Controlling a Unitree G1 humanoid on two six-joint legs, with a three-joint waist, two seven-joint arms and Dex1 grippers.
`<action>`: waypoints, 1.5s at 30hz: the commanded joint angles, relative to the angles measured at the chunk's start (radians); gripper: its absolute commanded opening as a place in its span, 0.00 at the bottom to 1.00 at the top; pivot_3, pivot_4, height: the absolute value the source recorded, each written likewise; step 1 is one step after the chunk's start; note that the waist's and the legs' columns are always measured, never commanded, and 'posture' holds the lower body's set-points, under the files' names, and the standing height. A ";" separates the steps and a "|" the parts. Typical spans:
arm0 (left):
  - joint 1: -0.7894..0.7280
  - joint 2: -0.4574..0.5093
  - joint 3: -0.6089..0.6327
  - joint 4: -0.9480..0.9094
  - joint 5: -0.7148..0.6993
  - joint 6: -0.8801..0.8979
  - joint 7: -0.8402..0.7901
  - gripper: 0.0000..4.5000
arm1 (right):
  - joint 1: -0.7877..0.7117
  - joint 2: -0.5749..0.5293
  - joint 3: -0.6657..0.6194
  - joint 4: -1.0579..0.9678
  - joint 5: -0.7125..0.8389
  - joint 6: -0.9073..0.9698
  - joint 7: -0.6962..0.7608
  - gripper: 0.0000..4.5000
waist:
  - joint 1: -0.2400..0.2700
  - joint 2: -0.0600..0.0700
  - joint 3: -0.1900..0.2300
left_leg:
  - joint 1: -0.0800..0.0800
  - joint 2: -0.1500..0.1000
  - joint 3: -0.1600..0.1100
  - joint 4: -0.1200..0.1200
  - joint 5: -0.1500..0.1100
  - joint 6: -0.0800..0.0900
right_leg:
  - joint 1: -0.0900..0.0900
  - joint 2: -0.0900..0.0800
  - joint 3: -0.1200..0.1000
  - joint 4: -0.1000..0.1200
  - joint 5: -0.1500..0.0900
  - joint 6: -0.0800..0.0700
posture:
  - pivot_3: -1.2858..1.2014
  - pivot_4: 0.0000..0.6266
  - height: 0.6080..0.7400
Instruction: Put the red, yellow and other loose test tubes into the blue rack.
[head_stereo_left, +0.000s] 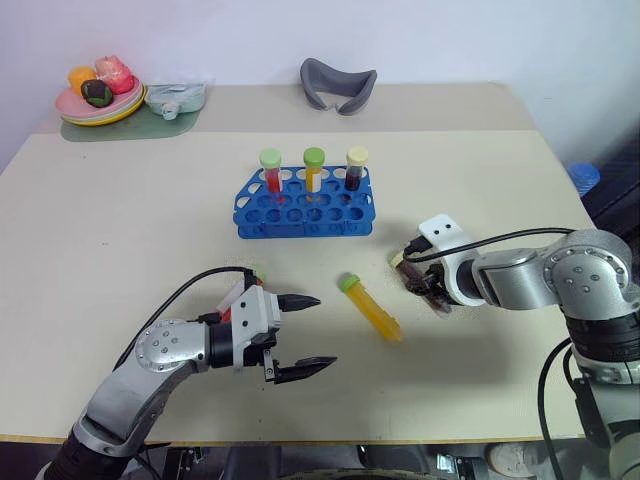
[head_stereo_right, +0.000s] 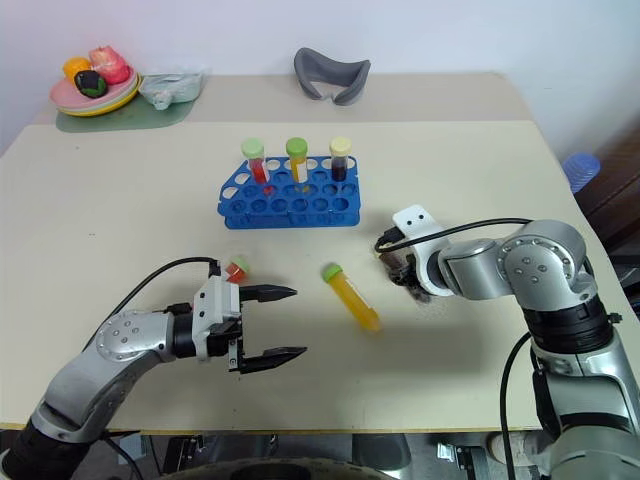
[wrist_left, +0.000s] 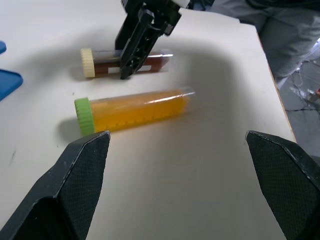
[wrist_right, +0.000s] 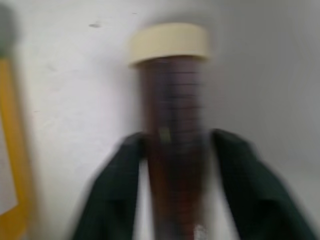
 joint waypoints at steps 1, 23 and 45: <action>-0.003 0.001 0.014 -0.046 -0.019 0.004 0.005 1.00 | -0.020 -0.003 0.015 0.002 0.024 0.007 -0.023 0.18 | -0.001 0.000 0.000 | 0.000 0.000 0.000 0.000 0.000 0.000 | 0.000 0.000 0.000 0.000 0.000 0.000 | 0.52 0.24 1.00; 0.013 -0.274 0.211 0.081 0.012 -0.087 0.345 1.00 | 0.080 0.467 0.136 0.013 -0.915 -1.192 0.421 0.18 | 0.002 0.000 0.000 | -0.003 0.000 -0.001 0.000 0.000 -0.001 | -0.002 0.000 -0.001 0.000 0.000 0.000 | 0.52 0.24 1.00; 0.072 -0.339 0.189 0.086 0.009 -0.177 0.332 1.00 | 0.095 0.718 0.015 0.475 -1.184 -1.704 0.523 0.18 | -0.002 0.001 0.000 | 0.001 0.000 0.000 0.000 0.001 -0.002 | -0.001 0.000 0.000 0.003 0.000 0.000 | 0.52 0.24 1.00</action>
